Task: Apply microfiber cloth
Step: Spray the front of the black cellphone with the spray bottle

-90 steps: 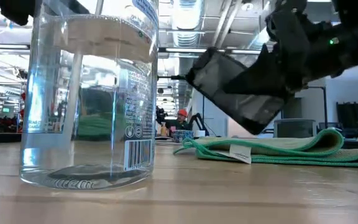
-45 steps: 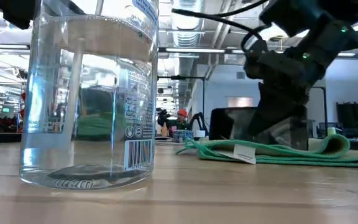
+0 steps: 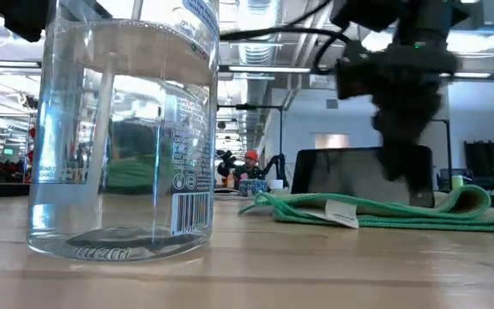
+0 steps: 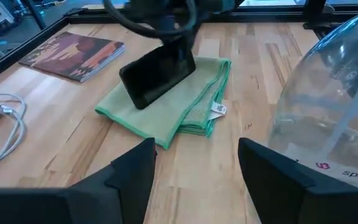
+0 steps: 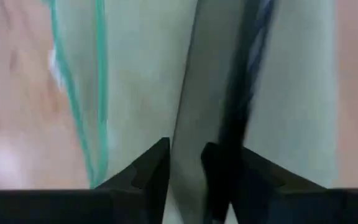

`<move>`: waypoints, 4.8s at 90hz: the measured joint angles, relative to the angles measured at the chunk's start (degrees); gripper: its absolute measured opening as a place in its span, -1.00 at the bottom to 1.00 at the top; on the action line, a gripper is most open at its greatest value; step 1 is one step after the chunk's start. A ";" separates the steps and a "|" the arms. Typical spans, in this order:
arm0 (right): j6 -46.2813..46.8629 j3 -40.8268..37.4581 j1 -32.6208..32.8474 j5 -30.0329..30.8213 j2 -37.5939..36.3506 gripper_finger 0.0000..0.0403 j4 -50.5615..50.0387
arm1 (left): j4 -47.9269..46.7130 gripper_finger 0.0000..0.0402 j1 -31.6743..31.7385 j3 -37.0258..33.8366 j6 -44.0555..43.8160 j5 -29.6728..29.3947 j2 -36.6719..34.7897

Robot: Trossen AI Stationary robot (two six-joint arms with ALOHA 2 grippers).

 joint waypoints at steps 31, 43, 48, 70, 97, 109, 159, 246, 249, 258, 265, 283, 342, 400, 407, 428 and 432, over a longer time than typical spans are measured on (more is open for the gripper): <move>0.36 0.00 0.00 -1.82 -0.02 -0.34 -1.19 | -2.51 0.04 0.00 0.00 -2.33 0.02 0.00; 0.72 0.00 0.00 -1.95 -0.02 -0.69 -0.79 | -2.51 0.04 0.00 0.00 -2.33 0.02 0.00; 1.39 0.00 0.26 -1.96 -0.02 -0.87 -0.62 | -2.46 0.04 0.00 0.00 -2.08 0.02 0.00; 8.56 -0.07 7.81 12.66 -0.72 -0.92 1.76 | -3.65 0.04 -1.58 0.05 -0.75 0.01 -2.43; 15.66 -10.16 20.19 48.82 -1.00 -0.92 33.77 | -1.67 -0.02 -7.31 0.15 2.82 -2.39 -6.22; 11.02 -16.48 21.32 55.12 -0.92 -0.92 51.83 | 1.43 -0.01 -6.57 0.14 -0.43 0.42 -4.39; 7.04 -19.04 19.50 53.57 -0.96 -0.93 60.68 | 15.45 0.55 0.65 0.11 11.95 13.94 -2.86; 4.53 -18.99 18.04 53.48 -0.96 -0.93 63.75 | 14.43 0.62 -3.04 19.29 6.56 -4.06 17.23; 4.50 -18.99 18.06 53.47 -0.96 -0.93 63.72 | 12.89 0.62 -3.03 20.59 5.95 -5.16 18.33; 4.37 -18.99 18.47 53.47 -0.96 -0.93 63.70 | 8.15 0.57 -2.86 23.93 5.71 -6.92 20.82; 4.09 -18.99 18.71 53.47 -0.96 -0.93 63.68 | 4.91 0.47 -2.48 25.75 5.43 -7.64 21.71; 4.06 -18.99 18.75 53.43 -0.96 -0.93 63.40 | -2.50 0.32 -2.70 26.08 8.03 -7.98 19.95; 4.09 -18.99 18.55 51.94 -0.96 -0.93 63.28 | -13.68 0.42 -1.07 26.12 9.44 2.81 16.65; 4.07 -18.99 18.34 51.92 -0.96 -0.90 63.17 | -12.34 0.35 3.10 26.84 14.40 1.80 16.44; 4.06 -18.99 18.34 51.94 -0.96 -0.90 63.10 | -14.50 0.44 3.52 27.64 15.09 4.87 16.03; 4.07 -18.99 18.36 51.93 -0.96 -0.90 63.07 | -20.30 0.65 3.78 30.26 18.95 5.54 15.10; 4.07 -18.99 18.34 51.93 -0.96 -0.90 63.04 | -22.15 0.67 3.78 30.90 19.86 5.29 14.72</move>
